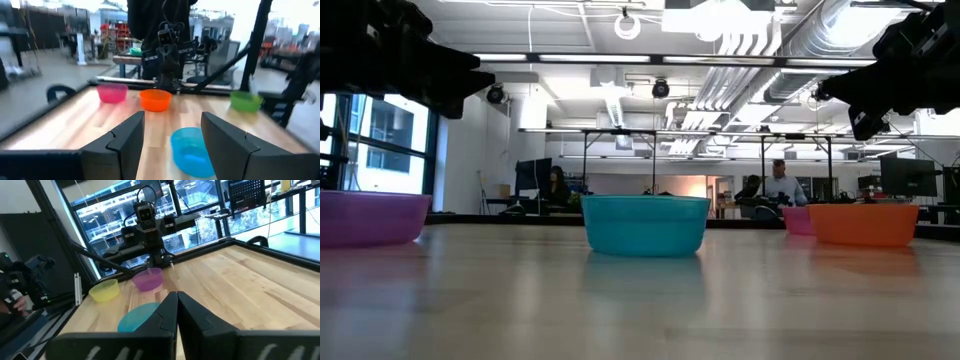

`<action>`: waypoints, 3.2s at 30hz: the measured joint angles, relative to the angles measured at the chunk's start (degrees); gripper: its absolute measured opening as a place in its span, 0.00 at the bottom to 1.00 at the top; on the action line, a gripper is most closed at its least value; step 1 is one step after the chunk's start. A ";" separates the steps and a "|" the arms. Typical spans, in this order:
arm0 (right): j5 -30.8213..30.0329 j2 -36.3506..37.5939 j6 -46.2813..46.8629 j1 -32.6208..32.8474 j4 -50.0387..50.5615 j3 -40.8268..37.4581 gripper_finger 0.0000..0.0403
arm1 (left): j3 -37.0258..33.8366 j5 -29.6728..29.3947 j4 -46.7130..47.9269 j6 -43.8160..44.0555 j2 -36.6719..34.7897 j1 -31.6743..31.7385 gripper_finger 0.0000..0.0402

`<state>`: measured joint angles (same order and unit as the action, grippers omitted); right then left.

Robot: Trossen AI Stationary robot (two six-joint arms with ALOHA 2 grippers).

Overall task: Nest bowls inside each other
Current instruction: Stack the orange bowl on top of the blue bowl

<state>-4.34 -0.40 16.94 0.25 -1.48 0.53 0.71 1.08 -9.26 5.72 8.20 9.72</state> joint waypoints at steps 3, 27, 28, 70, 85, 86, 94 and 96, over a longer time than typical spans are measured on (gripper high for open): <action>0.04 0.00 1.06 0.01 0.00 0.00 0.00 | 0.00 0.00 -0.01 4.01 -0.02 0.00 0.46; 0.05 0.00 9.63 0.00 -12.57 0.70 0.00 | 0.00 -2.61 -15.61 21.26 0.00 0.01 0.46; -0.04 0.00 9.61 0.00 -13.08 1.22 0.00 | -0.01 -2.70 -16.43 22.09 0.00 0.02 0.46; -6.05 -0.35 -8.64 0.00 -6.87 10.04 0.00 | 0.02 -3.05 -22.20 16.56 0.64 0.02 0.46; -0.97 -1.73 6.73 0.04 -7.50 12.93 0.00 | 0.02 -1.77 -20.28 19.25 0.64 0.02 0.46; -0.11 -2.62 6.46 0.04 -7.35 14.03 0.00 | 0.02 -1.77 -20.01 19.54 0.64 0.00 0.46; 8.70 -14.17 -2.45 0.07 7.63 28.89 0.00 | 0.02 -3.65 -20.10 21.50 0.64 0.00 0.46; 8.99 -17.18 -5.22 0.07 13.85 33.02 0.00 | 0.02 -4.20 -20.10 22.70 0.64 0.00 0.46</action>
<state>4.65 -17.59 11.72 0.32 12.38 33.55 0.73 -3.12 -29.36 28.42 8.84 9.72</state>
